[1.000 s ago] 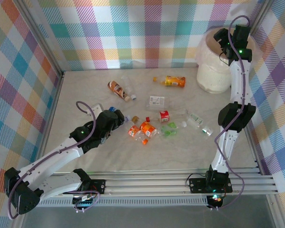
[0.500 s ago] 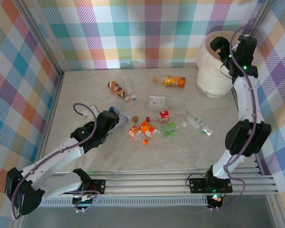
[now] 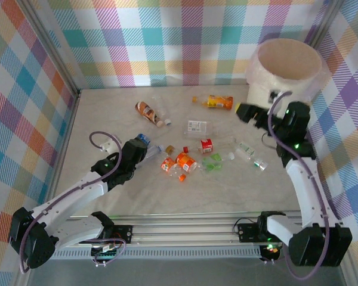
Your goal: Put the plastic bottles in the bin
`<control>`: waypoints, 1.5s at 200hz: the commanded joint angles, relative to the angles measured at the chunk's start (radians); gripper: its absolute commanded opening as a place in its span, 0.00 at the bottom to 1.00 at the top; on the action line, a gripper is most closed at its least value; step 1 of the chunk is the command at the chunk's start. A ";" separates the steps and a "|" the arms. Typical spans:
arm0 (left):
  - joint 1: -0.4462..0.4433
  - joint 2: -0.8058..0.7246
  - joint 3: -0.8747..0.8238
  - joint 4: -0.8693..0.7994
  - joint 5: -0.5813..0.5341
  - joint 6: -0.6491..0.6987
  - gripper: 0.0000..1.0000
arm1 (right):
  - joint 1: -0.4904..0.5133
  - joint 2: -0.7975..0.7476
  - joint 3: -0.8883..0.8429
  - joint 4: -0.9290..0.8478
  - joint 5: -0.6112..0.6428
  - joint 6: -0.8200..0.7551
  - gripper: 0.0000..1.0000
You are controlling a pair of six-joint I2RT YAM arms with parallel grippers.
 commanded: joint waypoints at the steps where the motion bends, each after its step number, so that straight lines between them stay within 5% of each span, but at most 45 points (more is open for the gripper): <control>1: 0.015 -0.021 -0.021 -0.087 0.083 -0.092 1.00 | 0.034 -0.074 -0.172 0.065 -0.067 -0.028 1.00; 38: 0.029 -0.068 -0.046 -0.147 0.092 -0.184 1.00 | 0.046 -0.154 -0.381 0.244 -0.046 0.072 1.00; 112: 0.156 0.088 -0.149 0.110 0.400 -0.567 1.00 | 0.057 -0.166 -0.369 0.232 -0.112 -0.006 1.00; 204: 0.176 0.329 -0.128 0.308 0.373 -0.758 1.00 | 0.062 -0.198 -0.366 0.195 -0.102 -0.034 1.00; 262: 0.175 0.415 -0.155 0.434 0.247 -0.753 0.76 | 0.064 -0.217 -0.372 0.182 -0.103 -0.037 1.00; 300: 0.178 0.436 -0.142 0.463 0.289 -0.715 0.87 | 0.064 -0.227 -0.378 0.178 -0.108 -0.040 1.00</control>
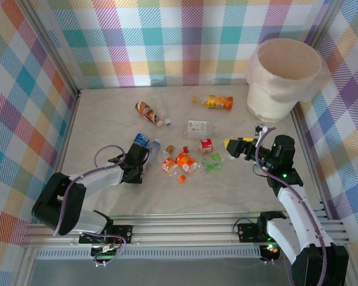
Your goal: Put the plastic bottles in the bin
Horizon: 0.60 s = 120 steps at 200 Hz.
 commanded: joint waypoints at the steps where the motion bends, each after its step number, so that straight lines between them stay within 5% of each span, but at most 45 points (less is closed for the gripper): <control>1: 0.015 0.068 -0.001 0.179 -0.053 0.028 0.87 | 0.008 -0.019 0.013 0.003 -0.021 -0.031 1.00; 29: 0.010 -0.018 0.023 0.044 -0.099 0.205 0.98 | 0.008 -0.015 0.008 0.006 -0.023 -0.031 1.00; 75: 0.011 -0.250 0.031 -0.168 -0.193 0.758 1.00 | 0.009 -0.001 0.009 0.013 -0.024 -0.043 1.00; 98: 0.011 -0.271 0.057 -0.148 -0.058 1.158 1.00 | 0.009 0.004 0.019 0.017 -0.020 -0.052 1.00; 120: 0.009 -0.190 0.141 -0.257 0.050 1.382 1.00 | 0.012 0.014 0.027 0.023 -0.018 -0.058 1.00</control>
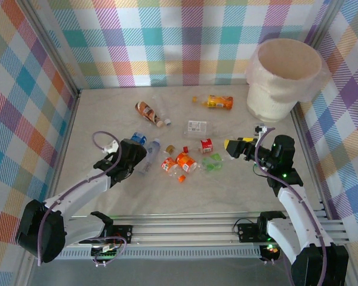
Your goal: Put the plastic bottles in the bin
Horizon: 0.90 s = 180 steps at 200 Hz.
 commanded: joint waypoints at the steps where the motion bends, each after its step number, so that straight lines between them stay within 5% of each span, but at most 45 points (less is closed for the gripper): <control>1: 0.005 0.080 0.090 -0.130 0.124 0.450 1.00 | 0.010 0.011 0.027 0.027 -0.014 -0.033 1.00; 89: -0.009 0.376 0.224 -0.223 0.241 0.609 0.81 | 0.014 0.056 0.038 0.071 -0.012 -0.030 1.00; 180: -0.020 0.416 0.217 -0.189 0.289 0.609 0.61 | 0.030 0.068 0.055 0.080 -0.002 -0.005 1.00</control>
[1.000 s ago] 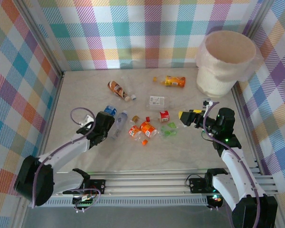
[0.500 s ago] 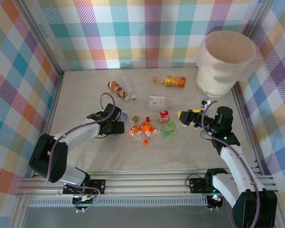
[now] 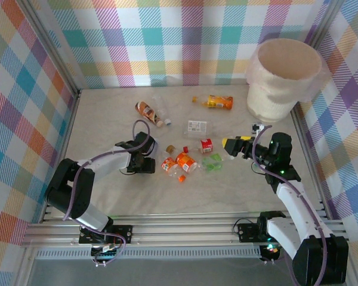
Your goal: Put the plastic bottles in the bin
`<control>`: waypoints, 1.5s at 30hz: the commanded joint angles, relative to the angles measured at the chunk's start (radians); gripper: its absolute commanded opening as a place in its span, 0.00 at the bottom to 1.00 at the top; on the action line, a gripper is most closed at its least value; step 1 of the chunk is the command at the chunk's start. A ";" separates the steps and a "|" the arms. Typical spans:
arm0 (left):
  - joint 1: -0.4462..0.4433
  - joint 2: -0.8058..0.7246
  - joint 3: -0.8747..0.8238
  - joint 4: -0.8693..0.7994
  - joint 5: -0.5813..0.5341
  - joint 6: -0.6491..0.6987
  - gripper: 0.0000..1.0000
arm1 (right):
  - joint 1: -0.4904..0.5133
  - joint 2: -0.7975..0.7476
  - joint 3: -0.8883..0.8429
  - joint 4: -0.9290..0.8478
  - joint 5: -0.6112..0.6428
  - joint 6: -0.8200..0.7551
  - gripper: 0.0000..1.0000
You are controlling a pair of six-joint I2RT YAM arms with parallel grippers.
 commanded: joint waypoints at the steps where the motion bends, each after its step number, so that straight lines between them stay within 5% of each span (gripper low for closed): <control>1: -0.015 0.004 0.017 0.000 0.045 0.032 0.60 | 0.010 0.004 0.046 0.033 -0.001 0.000 1.00; 11: -0.053 -0.202 0.066 0.029 0.105 0.038 0.52 | 0.016 0.107 0.150 0.007 -0.013 0.164 1.00; 16: -0.116 -0.274 0.113 0.196 0.226 0.000 0.51 | 0.050 0.160 0.217 0.052 -0.037 0.262 1.00; 25: -0.253 -0.250 0.176 0.478 0.269 -0.023 0.49 | 0.125 0.199 0.336 0.087 -0.171 0.346 1.00; 45: -0.435 -0.124 0.277 0.581 0.209 0.092 0.48 | 0.262 0.239 0.421 0.069 0.030 0.154 0.95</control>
